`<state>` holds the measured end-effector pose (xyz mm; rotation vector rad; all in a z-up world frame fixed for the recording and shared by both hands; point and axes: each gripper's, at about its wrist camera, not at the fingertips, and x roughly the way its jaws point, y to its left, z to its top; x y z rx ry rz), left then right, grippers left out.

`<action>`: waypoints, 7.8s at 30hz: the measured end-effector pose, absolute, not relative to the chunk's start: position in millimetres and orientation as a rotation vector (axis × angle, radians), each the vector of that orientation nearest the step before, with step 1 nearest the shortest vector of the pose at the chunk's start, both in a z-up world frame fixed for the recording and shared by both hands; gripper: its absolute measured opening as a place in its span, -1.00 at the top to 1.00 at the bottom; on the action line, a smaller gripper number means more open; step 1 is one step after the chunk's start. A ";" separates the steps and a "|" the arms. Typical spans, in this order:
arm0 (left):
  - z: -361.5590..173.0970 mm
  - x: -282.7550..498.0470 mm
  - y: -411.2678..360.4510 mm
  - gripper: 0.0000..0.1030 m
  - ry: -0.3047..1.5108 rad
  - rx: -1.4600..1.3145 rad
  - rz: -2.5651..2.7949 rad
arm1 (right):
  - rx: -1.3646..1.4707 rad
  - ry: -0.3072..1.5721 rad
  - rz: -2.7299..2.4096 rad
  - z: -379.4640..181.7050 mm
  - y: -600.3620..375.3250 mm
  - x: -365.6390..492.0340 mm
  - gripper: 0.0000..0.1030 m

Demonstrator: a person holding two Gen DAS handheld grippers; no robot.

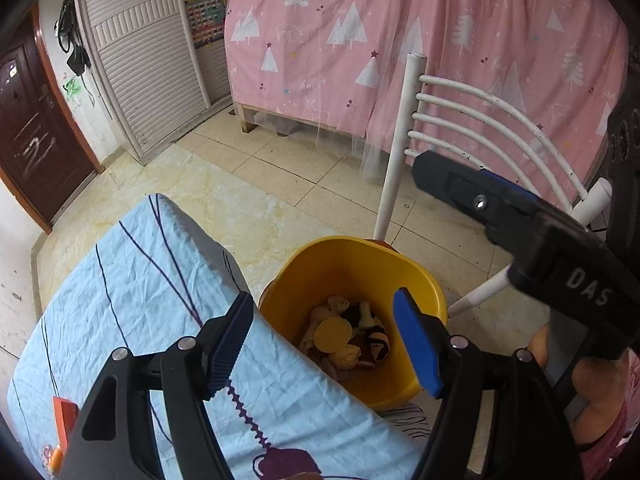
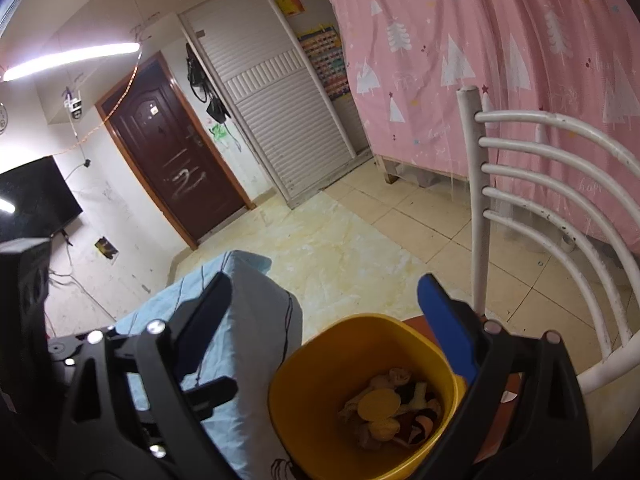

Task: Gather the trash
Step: 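Open both tools over the bin to drop the cup and lid, then return both tools to the items on the bed, then grasp the Hello Kitty wrapper with the left tool while the right tool approaches the orange box, then close the right tool on the orange box, then carry the wrapper and orange box in both tools to the yellow bin, then lower both items into the bin and open both tools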

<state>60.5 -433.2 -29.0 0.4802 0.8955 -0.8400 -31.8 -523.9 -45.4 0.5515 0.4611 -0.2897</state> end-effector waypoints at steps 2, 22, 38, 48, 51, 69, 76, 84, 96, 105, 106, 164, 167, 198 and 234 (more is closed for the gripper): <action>-26.6 61.7 -427.0 -0.24 0.894 0.471 -0.837 | 0.544 0.465 -0.285 -45.8 -518.8 -30.1 -0.75; -6.7 92.2 -278.9 -0.27 0.865 0.277 -0.668 | 0.428 0.546 -0.159 -41.5 -424.4 17.2 -0.76; -4.3 124.0 -170.1 -0.28 0.860 0.126 -0.525 | 0.289 0.614 -0.019 -29.8 -327.1 67.1 -0.77; -5.6 135.0 -126.0 -0.29 0.855 0.068 -0.460 | 0.226 0.649 0.036 -27.7 -285.5 88.0 -0.77; -8.6 140.5 -109.0 -0.29 0.862 0.047 -0.429 | 0.208 0.665 0.058 -30.0 -269.7 93.7 -0.77; -42.4 175.6 -19.4 -0.30 0.933 -0.061 -0.247 | 0.093 0.751 0.169 -44.8 -198.3 115.2 -0.77; -60.1 188.6 -5.4 -0.30 0.999 -0.091 -0.208 | 0.077 0.781 0.192 -51.7 -182.5 125.4 -0.77; -75.5 192.2 -18.7 0.15 1.087 -0.100 -0.249 | 0.053 0.805 0.207 -57.1 -169.1 131.4 -0.77; -48.5 173.9 -6.4 0.55 0.978 -0.148 -0.222 | 0.037 0.838 0.238 -64.6 -151.7 142.7 -0.77; -14.9 162.1 17.4 0.55 0.873 -0.154 -0.181 | 0.018 0.901 0.205 -79.3 -137.5 161.7 -0.77; -13.9 162.0 20.3 0.55 0.873 -0.156 -0.182 | 0.014 0.915 0.197 -81.9 -137.2 164.2 -0.73; -14.9 123.5 -194.8 0.55 0.923 0.202 -0.388 | 0.274 0.636 -0.081 -46.9 -371.8 61.3 0.56; -13.2 121.3 -219.4 0.55 0.931 0.220 -0.437 | 0.296 0.628 -0.118 -50.0 -392.9 52.6 0.56; -19.4 90.7 -419.6 0.55 0.955 0.381 -0.726 | 0.539 0.530 -0.291 -63.1 -520.5 -10.9 -0.31; -5.9 87.6 -365.5 0.07 0.933 0.295 -0.685 | 0.551 0.473 -0.184 -44.8 -493.4 -10.3 -0.40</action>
